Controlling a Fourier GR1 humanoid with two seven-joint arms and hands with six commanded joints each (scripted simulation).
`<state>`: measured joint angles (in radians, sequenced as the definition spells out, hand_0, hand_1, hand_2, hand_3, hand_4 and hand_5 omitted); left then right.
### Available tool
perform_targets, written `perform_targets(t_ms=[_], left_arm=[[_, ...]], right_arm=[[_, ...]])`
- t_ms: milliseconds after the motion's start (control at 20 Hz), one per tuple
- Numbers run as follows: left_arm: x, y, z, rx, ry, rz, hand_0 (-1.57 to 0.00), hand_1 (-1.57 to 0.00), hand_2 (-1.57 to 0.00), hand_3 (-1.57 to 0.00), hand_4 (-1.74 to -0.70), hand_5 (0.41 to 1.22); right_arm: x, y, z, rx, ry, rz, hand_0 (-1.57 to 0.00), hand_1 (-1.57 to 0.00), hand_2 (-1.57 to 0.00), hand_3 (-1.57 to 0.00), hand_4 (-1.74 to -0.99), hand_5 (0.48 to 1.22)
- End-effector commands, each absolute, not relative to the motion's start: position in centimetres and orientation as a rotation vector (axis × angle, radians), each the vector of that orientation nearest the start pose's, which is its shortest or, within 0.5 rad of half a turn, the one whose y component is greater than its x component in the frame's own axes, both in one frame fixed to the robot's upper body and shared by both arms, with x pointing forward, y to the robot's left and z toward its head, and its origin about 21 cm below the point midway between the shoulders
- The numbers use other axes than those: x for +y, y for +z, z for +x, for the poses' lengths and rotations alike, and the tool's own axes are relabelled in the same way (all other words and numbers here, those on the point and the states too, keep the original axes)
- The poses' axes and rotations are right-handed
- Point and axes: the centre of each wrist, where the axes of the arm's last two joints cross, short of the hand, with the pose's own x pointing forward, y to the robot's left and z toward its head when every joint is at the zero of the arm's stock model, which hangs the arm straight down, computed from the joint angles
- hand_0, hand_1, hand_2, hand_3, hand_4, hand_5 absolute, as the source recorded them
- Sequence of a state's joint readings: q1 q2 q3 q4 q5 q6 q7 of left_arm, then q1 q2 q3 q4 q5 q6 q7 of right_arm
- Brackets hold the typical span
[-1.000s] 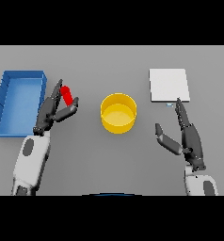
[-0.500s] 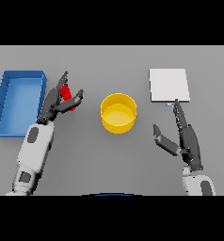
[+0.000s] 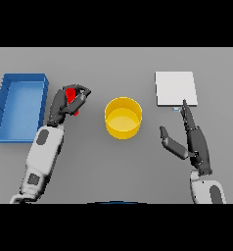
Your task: Pick up the red beaker and tilt it to pour out 1 green nut into yellow bowl. Pick up the yellow bowl and place it on the metallic measuring scale.
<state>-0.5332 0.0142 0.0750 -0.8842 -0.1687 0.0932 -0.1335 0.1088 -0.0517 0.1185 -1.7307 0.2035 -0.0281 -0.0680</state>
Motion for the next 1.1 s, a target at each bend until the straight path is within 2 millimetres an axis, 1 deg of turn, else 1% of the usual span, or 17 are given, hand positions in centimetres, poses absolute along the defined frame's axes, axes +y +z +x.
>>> perform_targets(t_ms=[0,50,150,200,300,350,400,450,550,600,700,800,850,900,1000,1050], left_arm=[[18.3,-2.3,36.6,-1.524,-0.221,0.098,-1.21,-1.21,-1.22,-1.22,-1.45,1.109],[18.2,-2.3,36.5,-1.527,-0.223,0.096,-1.28,-1.29,-1.29,-1.29,-1.45,1.132],[18.4,-2.3,36.3,-1.565,-0.207,0.098,-1.38,-1.39,-1.39,-1.39,-1.55,1.129],[18.4,-2.4,36.4,-1.567,-0.192,0.092,-1.42,-1.42,-1.43,-1.43,-1.59,1.123],[18.3,-1.8,36.5,-1.591,-0.188,0.084,-1.48,-1.48,-1.48,-1.48,-1.64,1.112],[18.4,-1.2,36.8,-1.610,-0.191,0.090,-1.49,-1.50,-1.50,-1.50,-1.66,1.108],[18.2,-0.6,36.8,-1.635,-0.192,0.095,-1.51,-1.51,-1.51,-1.51,-1.68,1.103],[18.7,-0.1,36.9,-1.657,-0.188,0.104,-1.52,-1.52,-1.52,-1.52,-1.69,1.100],[18.5,0.9,36.9,-1.690,-0.209,0.120,-1.54,-1.54,-1.54,-1.54,-1.71,1.097],[18.2,1.8,37.0,-1.704,-0.234,0.134,-1.55,-1.55,-1.55,-1.55,-1.72,1.097],[18.2,3.6,37.3,-1.718,-0.350,0.181,-1.55,-1.56,-1.56,-1.56,-1.72,1.107],[17.5,5.0,37.5,-1.695,-0.555,0.248,-1.56,-1.56,-1.56,-1.56,-1.73,1.119],[17.3,5.3,37.3,-1.687,-0.626,0.267,-1.56,-1.56,-1.56,-1.56,-1.73,1.121],[17.1,5.5,37.2,-1.681,-0.674,0.279,-1.56,-1.56,-1.56,-1.56,-1.73,1.119],[17.0,5.8,36.9,-1.672,-0.730,0.293,-1.56,-1.56,-1.56,-1.56,-1.73,1.115],[16.9,5.9,36.7,-1.669,-0.747,0.298,-1.56,-1.56,-1.56,-1.56,-1.73,1.114]], right_arm=[[-22.1,1.5,22.0,-1.708,0.234,-0.145,0.00,0.00,0.00,0.00,-1.291,0.684],[-22.2,1.5,22.1,-1.710,0.231,-0.143,0.00,0.00,0.00,0.00,-1.293,0.682],[-21.8,1.2,22.1,-1.698,0.224,-0.129,0.00,0.00,0.00,0.00,-1.303,0.682],[-21.9,1.0,22.1,-1.696,0.242,-0.137,0.00,0.00,0.00,0.00,-1.296,0.682],[-21.9,1.1,21.9,-1.720,0.255,-0.137,0.00,0.00,0.00,0.00,-1.281,0.676],[-21.5,1.0,22.1,-1.708,0.259,-0.138,0.00,0.00,0.00,0.00,-1.274,0.674],[-21.5,1.0,22.3,-1.704,0.268,-0.149,0.00,0.00,0.00,0.00,-1.263,0.671],[-22.0,1.2,22.2,-1.718,0.271,-0.157,0.00,0.00,0.00,0.00,-1.254,0.667],[-22.0,1.2,22.1,-1.727,0.278,-0.155,0.00,0.00,0.00,0.00,-1.255,0.672],[-21.8,1.1,22.1,-1.721,0.278,-0.156,0.00,0.00,0.00,0.00,-1.250,0.672],[-21.5,1.0,22.1,-1.726,0.275,-0.168,0.00,0.00,0.00,0.00,-1.249,0.679],[-21.5,1.2,22.1,-1.720,0.289,-0.189,0.00,0.00,0.00,0.00,-1.245,0.688],[-21.3,1.4,22.1,-1.721,0.296,-0.192,0.00,0.00,0.00,0.00,-1.243,0.691],[-21.6,1.5,21.8,-1.725,0.291,-0.195,0.00,0.00,0.00,0.00,-1.243,0.694],[-21.3,1.5,21.9,-1.726,0.286,-0.193,0.00,0.00,0.00,0.00,-1.243,0.700],[-21.1,1.4,21.5,-1.729,0.298,-0.189,0.00,0.00,0.00,0.00,-1.243,0.705]])
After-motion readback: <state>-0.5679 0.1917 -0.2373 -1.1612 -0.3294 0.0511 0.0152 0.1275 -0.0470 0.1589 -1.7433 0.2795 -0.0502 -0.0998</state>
